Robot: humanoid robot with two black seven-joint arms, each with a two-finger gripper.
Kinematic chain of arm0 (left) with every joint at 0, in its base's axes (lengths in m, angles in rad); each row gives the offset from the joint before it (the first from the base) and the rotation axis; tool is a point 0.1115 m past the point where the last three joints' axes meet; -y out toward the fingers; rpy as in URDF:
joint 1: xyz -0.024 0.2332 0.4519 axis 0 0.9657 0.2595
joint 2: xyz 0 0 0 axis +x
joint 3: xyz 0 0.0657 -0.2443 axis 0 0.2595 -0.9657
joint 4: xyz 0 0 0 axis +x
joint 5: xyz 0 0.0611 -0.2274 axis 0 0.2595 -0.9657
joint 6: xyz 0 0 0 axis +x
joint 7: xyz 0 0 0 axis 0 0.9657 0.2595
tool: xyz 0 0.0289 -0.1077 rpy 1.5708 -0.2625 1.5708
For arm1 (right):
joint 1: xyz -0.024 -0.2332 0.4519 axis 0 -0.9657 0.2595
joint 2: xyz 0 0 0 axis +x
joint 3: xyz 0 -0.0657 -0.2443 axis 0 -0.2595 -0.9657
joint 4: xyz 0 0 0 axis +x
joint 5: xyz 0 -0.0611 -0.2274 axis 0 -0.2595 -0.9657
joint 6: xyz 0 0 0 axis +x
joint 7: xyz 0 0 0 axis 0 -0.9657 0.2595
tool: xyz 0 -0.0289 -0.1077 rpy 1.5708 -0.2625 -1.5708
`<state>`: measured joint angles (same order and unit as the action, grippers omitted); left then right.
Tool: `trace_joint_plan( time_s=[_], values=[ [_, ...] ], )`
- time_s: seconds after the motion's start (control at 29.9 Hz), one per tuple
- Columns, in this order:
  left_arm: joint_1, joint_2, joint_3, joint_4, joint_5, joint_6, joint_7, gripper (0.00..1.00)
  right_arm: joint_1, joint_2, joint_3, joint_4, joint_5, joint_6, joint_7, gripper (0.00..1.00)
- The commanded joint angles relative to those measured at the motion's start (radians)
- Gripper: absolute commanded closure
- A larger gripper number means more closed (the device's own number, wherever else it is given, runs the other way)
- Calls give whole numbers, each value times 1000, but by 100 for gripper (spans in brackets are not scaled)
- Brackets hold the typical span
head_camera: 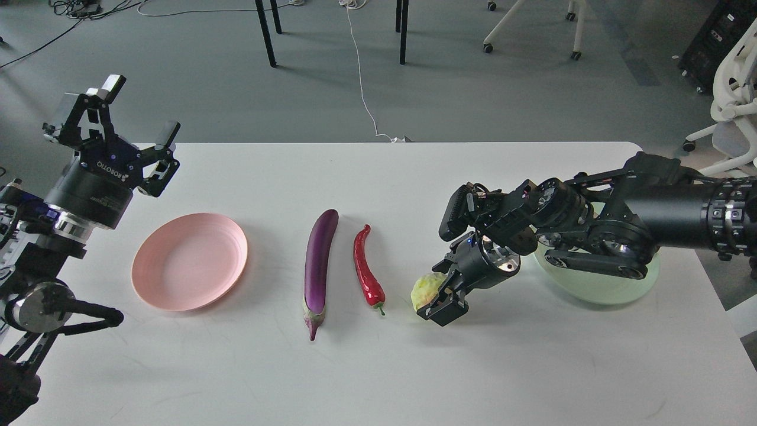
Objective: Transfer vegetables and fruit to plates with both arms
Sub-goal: 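Carry the pear with the right gripper onto the green plate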
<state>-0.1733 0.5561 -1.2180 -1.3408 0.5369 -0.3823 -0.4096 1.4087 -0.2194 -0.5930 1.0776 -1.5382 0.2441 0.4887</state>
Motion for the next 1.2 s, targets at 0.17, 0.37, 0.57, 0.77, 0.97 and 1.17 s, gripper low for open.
trace_joint_plan(
  time_s=[0.17, 0.37, 0.57, 0.77, 0.97, 1.17],
  values=[
    [0, 2, -1, -1, 0, -1, 0, 2, 22, -20, -8, 5, 1, 0, 0, 57],
    [-2, 4, -1, -1, 0, -1, 2, 2, 114, -156, 1, 53, 3, -14, 0, 57],
    [0, -1, 3, -1, 0, -1, 0, 2, 153, -333, -2, 65, -11, -43, 0, 56],
    [0, -7, 9, -1, 0, -1, 0, 2, 136, -495, -5, 71, -132, -45, 0, 56],
    [0, -15, 14, -1, 2, -1, 2, 2, 59, -560, -7, 70, -160, -46, 0, 50],
    [-2, -16, 14, -1, 3, 0, 0, 2, -23, -584, -4, 53, -158, -77, 0, 36]
  ],
)
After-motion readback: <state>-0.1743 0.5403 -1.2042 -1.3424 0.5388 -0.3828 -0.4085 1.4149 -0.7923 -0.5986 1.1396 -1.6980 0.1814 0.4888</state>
